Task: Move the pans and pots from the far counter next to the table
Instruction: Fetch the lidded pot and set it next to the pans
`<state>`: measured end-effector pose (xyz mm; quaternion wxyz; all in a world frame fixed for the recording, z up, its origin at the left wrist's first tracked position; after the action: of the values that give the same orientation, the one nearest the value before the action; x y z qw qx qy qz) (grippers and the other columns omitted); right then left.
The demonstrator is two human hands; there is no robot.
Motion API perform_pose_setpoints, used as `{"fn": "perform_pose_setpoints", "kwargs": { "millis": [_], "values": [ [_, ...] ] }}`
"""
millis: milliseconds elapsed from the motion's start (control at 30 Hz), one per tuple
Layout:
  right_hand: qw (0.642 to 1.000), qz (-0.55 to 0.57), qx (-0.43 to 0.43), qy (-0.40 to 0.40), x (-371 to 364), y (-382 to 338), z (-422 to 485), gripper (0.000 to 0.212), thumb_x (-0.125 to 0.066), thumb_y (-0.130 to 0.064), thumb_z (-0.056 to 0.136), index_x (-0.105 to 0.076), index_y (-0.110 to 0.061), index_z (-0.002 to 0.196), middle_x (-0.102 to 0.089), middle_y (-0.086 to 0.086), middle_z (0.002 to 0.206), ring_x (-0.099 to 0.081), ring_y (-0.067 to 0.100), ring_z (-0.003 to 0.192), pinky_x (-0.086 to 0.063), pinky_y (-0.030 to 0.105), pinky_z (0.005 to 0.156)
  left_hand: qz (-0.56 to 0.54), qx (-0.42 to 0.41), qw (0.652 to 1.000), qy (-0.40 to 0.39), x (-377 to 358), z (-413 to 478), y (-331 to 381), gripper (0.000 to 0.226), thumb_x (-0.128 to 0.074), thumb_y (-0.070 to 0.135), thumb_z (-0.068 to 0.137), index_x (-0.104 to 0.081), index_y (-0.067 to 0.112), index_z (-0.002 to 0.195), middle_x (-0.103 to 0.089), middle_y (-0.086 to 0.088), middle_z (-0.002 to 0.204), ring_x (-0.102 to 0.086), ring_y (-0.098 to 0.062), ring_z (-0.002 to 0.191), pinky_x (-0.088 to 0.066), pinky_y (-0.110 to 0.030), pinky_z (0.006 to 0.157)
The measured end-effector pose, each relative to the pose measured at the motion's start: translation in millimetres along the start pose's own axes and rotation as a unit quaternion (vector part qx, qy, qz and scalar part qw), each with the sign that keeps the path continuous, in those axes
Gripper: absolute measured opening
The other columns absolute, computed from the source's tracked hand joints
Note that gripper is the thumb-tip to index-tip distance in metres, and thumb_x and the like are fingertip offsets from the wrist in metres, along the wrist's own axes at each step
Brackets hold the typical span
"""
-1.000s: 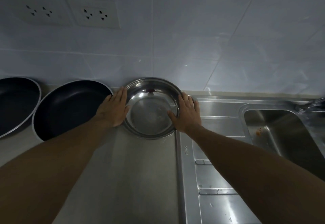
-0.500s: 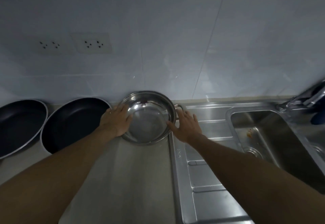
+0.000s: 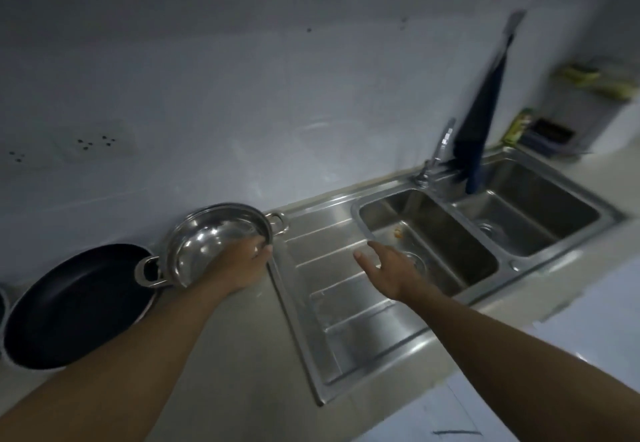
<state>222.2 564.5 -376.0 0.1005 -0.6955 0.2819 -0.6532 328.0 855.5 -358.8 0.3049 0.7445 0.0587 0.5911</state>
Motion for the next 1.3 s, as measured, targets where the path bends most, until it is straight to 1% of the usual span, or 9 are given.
{"fn": "perform_pose_setpoints", "kwargs": {
  "millis": [67, 167, 267, 333, 533, 700, 833, 967, 1300],
  "values": [
    [1.000, 0.010, -0.022, 0.015, 15, 21, -29, 0.078, -0.035, -0.071, 0.094, -0.042, -0.016, 0.149, -0.049, 0.011, 0.150, -0.044, 0.029, 0.138, -0.034, 0.048, 0.114, -0.009, -0.019, 1.000, -0.022, -18, -2, 29, 0.033, -0.045, 0.045, 0.098, -0.061, 0.016, 0.103, -0.069, -0.011, 0.108, -0.064, -0.030, 0.105, -0.050, -0.043, 0.093],
    [0.997, 0.041, -0.048, 0.033, 37, 56, -76, 0.075, -0.037, -0.070, 0.094, -0.045, -0.018, 0.147, -0.052, 0.009, 0.146, -0.049, 0.027, 0.134, -0.040, 0.049, 0.110, 0.006, -0.042, 0.997, -0.061, -54, -5, 76, 0.041, -0.048, 0.044, 0.098, -0.061, 0.010, 0.118, -0.063, -0.019, 0.126, -0.059, -0.034, 0.119, -0.046, -0.041, 0.099],
    [0.993, 0.058, -0.083, 0.054, 60, 96, -120, 0.072, -0.035, -0.072, 0.093, -0.046, -0.023, 0.144, -0.054, 0.007, 0.144, -0.049, 0.027, 0.133, -0.041, 0.050, 0.109, 0.040, -0.063, 0.991, -0.107, -89, -11, 127, 0.060, -0.043, 0.058, 0.094, -0.055, 0.015, 0.135, -0.056, -0.013, 0.142, -0.053, -0.032, 0.130, -0.041, -0.041, 0.109],
    [0.988, 0.054, -0.125, 0.077, 77, 126, -146, 0.078, -0.032, -0.075, 0.091, -0.043, -0.022, 0.147, -0.050, 0.009, 0.148, -0.046, 0.029, 0.136, -0.039, 0.049, 0.111, 0.049, -0.085, 0.987, -0.124, -109, -15, 165, 0.061, -0.043, 0.059, 0.094, -0.051, 0.018, 0.140, -0.053, -0.012, 0.146, -0.051, -0.032, 0.133, -0.039, -0.042, 0.111],
    [0.969, 0.050, -0.207, 0.126, 123, 218, -208, 0.090, -0.026, -0.081, 0.087, -0.035, -0.021, 0.153, -0.041, 0.007, 0.156, -0.039, 0.027, 0.142, -0.032, 0.046, 0.115, 0.071, -0.184, 0.967, -0.160, -169, -24, 296, 0.053, -0.042, 0.052, 0.097, -0.055, 0.016, 0.133, -0.055, -0.012, 0.142, -0.054, -0.031, 0.126, -0.042, -0.040, 0.103],
    [0.957, 0.045, -0.239, 0.157, 167, 306, -248, 0.082, -0.030, -0.074, 0.093, -0.035, -0.018, 0.153, -0.041, 0.007, 0.156, -0.037, 0.024, 0.144, -0.030, 0.045, 0.117, 0.091, -0.227, 0.951, -0.187, -231, -23, 411, 0.063, -0.038, 0.054, 0.098, -0.041, 0.018, 0.149, -0.042, -0.008, 0.154, -0.040, -0.028, 0.140, -0.034, -0.044, 0.114],
    [0.948, 0.062, -0.264, 0.165, 199, 381, -276, 0.081, -0.030, -0.073, 0.093, -0.034, -0.018, 0.153, -0.040, 0.006, 0.157, -0.035, 0.023, 0.145, -0.028, 0.045, 0.118, 0.095, -0.253, 0.940, -0.207, -292, -24, 498, 0.053, -0.039, 0.052, 0.098, -0.054, 0.015, 0.132, -0.053, -0.012, 0.143, -0.051, -0.030, 0.129, -0.041, -0.040, 0.107],
    [0.939, 0.073, -0.285, 0.177, 236, 451, -301, 0.080, -0.031, -0.072, 0.093, -0.034, -0.018, 0.153, -0.040, 0.006, 0.157, -0.035, 0.023, 0.145, -0.028, 0.046, 0.118, 0.109, -0.269, 0.929, -0.231, -346, -21, 567, 0.066, -0.034, 0.058, 0.098, -0.036, 0.020, 0.151, -0.038, -0.006, 0.157, -0.039, -0.028, 0.142, -0.032, -0.044, 0.115],
    [0.913, 0.091, -0.339, 0.206, 319, 594, -325, 0.077, -0.032, -0.070, 0.095, -0.032, -0.022, 0.154, -0.038, 0.004, 0.158, -0.033, 0.023, 0.146, -0.024, 0.046, 0.120, 0.151, -0.345, 0.893, -0.247, -443, 7, 725, 0.068, -0.027, 0.062, 0.098, -0.030, 0.023, 0.153, -0.032, -0.001, 0.160, -0.034, -0.025, 0.145, -0.032, -0.050, 0.116]
  ]
}}
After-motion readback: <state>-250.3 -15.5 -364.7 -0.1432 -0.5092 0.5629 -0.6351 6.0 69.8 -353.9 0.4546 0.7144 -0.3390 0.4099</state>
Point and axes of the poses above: each hand's wrist, its own z-axis towards the middle knuckle, its own x-axis out of the back of the hand, y = z × x, the point moved 7 cm from there along z, towards the middle knuckle
